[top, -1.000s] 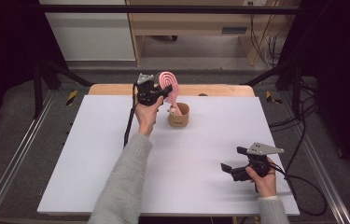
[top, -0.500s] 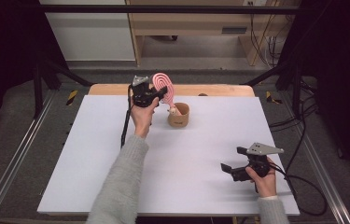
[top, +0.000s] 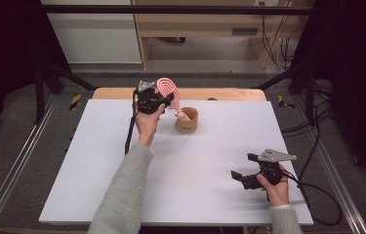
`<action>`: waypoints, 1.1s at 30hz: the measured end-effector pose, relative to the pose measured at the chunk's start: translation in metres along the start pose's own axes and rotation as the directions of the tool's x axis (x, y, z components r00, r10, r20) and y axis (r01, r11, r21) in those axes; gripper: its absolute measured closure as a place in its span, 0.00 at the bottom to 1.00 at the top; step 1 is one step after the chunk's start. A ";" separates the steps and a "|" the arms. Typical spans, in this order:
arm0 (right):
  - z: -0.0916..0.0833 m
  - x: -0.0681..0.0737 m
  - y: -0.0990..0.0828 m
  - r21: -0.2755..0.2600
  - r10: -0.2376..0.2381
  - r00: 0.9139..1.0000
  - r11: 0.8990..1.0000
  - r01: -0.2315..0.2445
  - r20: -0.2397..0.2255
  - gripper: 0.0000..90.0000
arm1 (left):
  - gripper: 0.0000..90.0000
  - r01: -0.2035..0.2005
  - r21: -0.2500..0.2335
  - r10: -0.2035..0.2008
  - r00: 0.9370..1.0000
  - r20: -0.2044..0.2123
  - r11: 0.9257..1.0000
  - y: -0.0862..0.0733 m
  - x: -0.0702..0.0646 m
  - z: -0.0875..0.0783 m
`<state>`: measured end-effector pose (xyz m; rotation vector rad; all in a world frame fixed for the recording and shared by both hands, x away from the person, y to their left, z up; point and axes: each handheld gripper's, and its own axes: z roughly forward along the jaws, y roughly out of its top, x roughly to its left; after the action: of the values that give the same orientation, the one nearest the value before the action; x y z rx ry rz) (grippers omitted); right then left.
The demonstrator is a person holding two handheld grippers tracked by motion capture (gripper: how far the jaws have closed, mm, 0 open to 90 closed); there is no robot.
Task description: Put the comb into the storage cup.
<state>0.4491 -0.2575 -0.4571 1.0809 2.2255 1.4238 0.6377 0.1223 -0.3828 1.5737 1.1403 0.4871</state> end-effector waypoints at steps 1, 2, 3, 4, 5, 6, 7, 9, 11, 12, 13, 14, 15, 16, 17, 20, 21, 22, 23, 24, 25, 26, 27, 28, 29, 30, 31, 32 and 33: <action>0.000 0.000 0.000 0.000 0.000 1.000 1.000 0.000 0.000 0.00 | 0.53 -0.003 0.004 0.003 1.000 0.003 1.000 0.000 0.001 -0.001; 0.000 0.000 0.000 0.000 0.000 1.000 1.000 0.000 0.000 0.00 | 0.51 -0.004 0.009 0.004 1.000 0.002 1.000 0.000 0.001 -0.001; 0.000 0.000 0.000 0.000 0.000 1.000 1.000 0.000 0.000 0.00 | 0.49 -0.007 0.010 0.007 1.000 -0.001 1.000 0.000 0.002 -0.002; 0.000 0.000 0.000 0.000 0.000 1.000 1.000 0.000 0.001 0.00 | 0.47 -0.007 0.015 0.007 1.000 0.005 1.000 -0.001 0.003 -0.003; 0.000 0.000 0.000 0.001 0.000 1.000 1.000 0.000 0.002 0.00 | 0.44 -0.014 0.014 0.013 1.000 0.005 1.000 -0.001 0.004 -0.003; 0.000 0.000 0.000 0.001 0.000 1.000 1.000 0.000 0.002 0.00 | 0.41 -0.019 0.013 0.019 1.000 0.005 1.000 -0.001 0.005 -0.005; 0.000 0.000 0.000 0.001 0.000 1.000 1.000 0.000 0.002 0.00 | 0.41 -0.020 0.010 0.020 1.000 0.006 1.000 -0.002 0.005 -0.006; 0.000 0.000 0.000 0.000 0.000 1.000 1.000 0.000 0.001 0.00 | 0.38 -0.026 0.009 0.025 1.000 0.013 1.000 -0.001 0.006 -0.009; 0.000 0.000 0.000 -0.001 0.000 1.000 1.000 0.000 0.002 0.00 | 0.35 -0.036 0.014 0.036 0.999 0.021 0.999 0.000 0.006 -0.013; 0.000 0.000 0.000 -0.001 0.000 1.000 1.000 0.000 0.002 0.00 | 0.33 -0.041 0.011 0.041 0.999 0.020 0.999 0.000 0.006 -0.014; 0.000 0.000 0.000 -0.002 0.001 1.000 1.000 -0.001 0.001 0.00 | 0.33 -0.042 0.007 0.042 0.999 0.025 0.999 0.000 0.006 -0.017; 0.000 0.000 0.000 -0.002 0.001 1.000 1.000 -0.001 0.002 0.00 | 0.32 -0.042 0.008 0.042 0.999 0.032 0.999 0.000 0.007 -0.019; 0.000 0.000 0.000 -0.003 0.003 1.000 1.000 -0.003 0.002 0.00 | 0.30 -0.045 0.011 0.045 0.998 0.035 0.999 0.001 0.007 -0.021; 0.000 0.000 0.000 -0.004 0.003 1.000 1.000 -0.003 0.002 0.00 | 0.28 -0.048 0.015 0.048 0.998 0.038 0.999 0.001 0.007 -0.023; 0.000 0.000 0.000 -0.005 0.003 1.000 1.000 -0.003 0.002 0.00 | 0.27 -0.050 0.018 0.050 0.998 0.040 0.999 0.002 0.007 -0.025; -0.001 0.000 0.000 -0.009 0.004 1.000 1.000 -0.004 0.000 0.00 | 0.23 -0.066 0.016 0.065 0.997 0.048 0.998 0.004 0.005 -0.031; -0.001 0.000 0.000 -0.012 0.005 1.000 1.000 -0.005 0.000 0.00 | 0.22 -0.070 0.015 0.069 0.996 0.049 0.997 0.004 0.005 -0.034; -0.001 0.000 0.000 -0.012 0.005 1.000 1.000 -0.005 0.001 0.00 | 0.20 -0.071 0.014 0.071 0.996 0.055 0.997 0.005 0.004 -0.036; -0.001 0.000 0.000 -0.013 0.004 1.000 1.000 -0.004 0.001 0.00 | 0.18 -0.074 0.013 0.073 0.996 0.059 0.997 0.005 0.003 -0.038; -0.001 0.000 0.000 -0.013 0.004 1.000 1.000 -0.004 0.000 0.00 | 0.17 -0.078 0.012 0.077 0.995 0.061 0.997 0.005 0.003 -0.040; -0.001 0.000 0.000 -0.014 0.004 1.000 1.000 -0.004 0.000 0.00 | 0.15 -0.084 0.012 0.083 0.995 0.063 0.996 0.006 0.002 -0.043; -0.001 0.000 0.000 -0.013 0.003 1.000 1.000 -0.003 -0.001 0.00 | 0.13 -0.089 0.012 0.088 0.994 0.065 0.996 0.006 0.001 -0.045; -0.001 0.000 0.000 -0.014 0.002 1.000 1.000 -0.002 0.000 0.00 | 0.11 -0.095 0.012 0.094 0.994 0.063 0.995 0.006 0.001 -0.047; -0.001 0.000 0.000 -0.013 0.002 1.000 1.000 -0.002 0.000 0.00 | 0.10 -0.104 0.011 0.103 0.993 0.058 0.995 0.006 0.001 -0.049; -0.001 0.000 0.000 -0.013 0.003 1.000 1.000 -0.003 0.000 0.00 | 0.09 -0.107 0.008 0.107 0.993 0.052 0.994 0.006 0.000 -0.052; -0.001 0.000 0.000 -0.013 0.002 1.000 1.000 -0.002 0.001 0.00 | 0.08 -0.108 0.006 0.108 0.993 0.050 0.994 0.007 0.001 -0.054; -0.001 0.000 0.000 -0.014 0.002 1.000 1.000 -0.002 0.002 0.00 | 0.07 -0.106 0.003 0.106 0.993 0.053 0.994 0.007 0.001 -0.057; -0.001 0.000 0.000 -0.014 0.003 1.000 1.000 -0.003 0.002 0.00 | 0.06 -0.104 -0.002 0.104 0.993 0.056 0.995 0.008 0.001 -0.059; -0.001 0.000 0.000 -0.015 0.003 1.000 1.000 -0.003 0.002 0.00 | 0.05 -0.105 -0.005 0.105 0.993 0.056 0.994 0.008 0.002 -0.062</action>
<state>0.4484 -0.2578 -0.4562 1.0807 2.2096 1.4370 0.5929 0.1561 -0.3552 1.6414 1.0185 0.5103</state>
